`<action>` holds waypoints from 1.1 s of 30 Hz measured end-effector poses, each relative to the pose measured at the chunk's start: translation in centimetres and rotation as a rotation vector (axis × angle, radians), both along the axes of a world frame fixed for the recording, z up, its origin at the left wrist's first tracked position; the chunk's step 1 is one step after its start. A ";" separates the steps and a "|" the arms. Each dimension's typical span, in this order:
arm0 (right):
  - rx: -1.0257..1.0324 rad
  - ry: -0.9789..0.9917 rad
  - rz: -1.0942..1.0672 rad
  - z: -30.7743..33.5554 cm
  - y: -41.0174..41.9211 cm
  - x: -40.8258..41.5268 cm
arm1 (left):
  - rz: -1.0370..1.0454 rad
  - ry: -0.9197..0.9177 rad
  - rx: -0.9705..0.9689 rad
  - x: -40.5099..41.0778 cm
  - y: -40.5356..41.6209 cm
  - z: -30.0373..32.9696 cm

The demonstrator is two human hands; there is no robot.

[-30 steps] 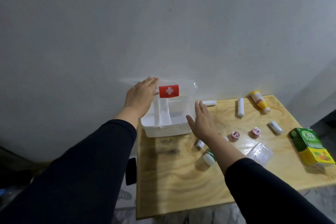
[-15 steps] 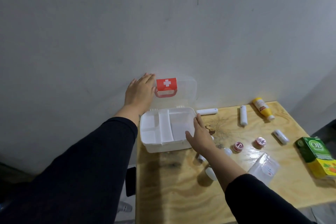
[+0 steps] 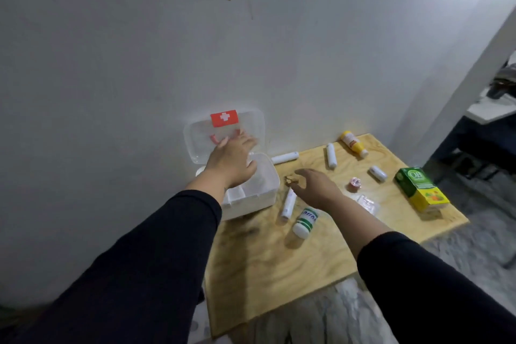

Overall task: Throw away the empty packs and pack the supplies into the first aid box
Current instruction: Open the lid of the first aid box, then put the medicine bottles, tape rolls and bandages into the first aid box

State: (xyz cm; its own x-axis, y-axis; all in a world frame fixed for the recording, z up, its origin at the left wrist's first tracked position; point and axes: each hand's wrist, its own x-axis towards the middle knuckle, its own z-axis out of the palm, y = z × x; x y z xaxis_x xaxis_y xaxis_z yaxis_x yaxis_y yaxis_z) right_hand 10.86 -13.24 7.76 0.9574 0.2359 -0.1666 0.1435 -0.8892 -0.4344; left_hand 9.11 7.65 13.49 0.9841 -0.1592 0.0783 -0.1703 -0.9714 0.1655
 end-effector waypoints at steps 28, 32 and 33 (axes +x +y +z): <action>-0.004 0.041 -0.492 -5.7 -29.9 2.0 | -0.188 0.468 -0.055 5.9 -30.3 -7.6; 0.102 -0.001 -0.534 -8.3 -30.9 3.7 | -0.131 0.512 -0.025 7.1 -31.9 -9.0; 0.130 -0.012 -0.554 -8.8 -31.0 3.9 | -0.120 0.524 -0.023 7.3 -32.1 -9.2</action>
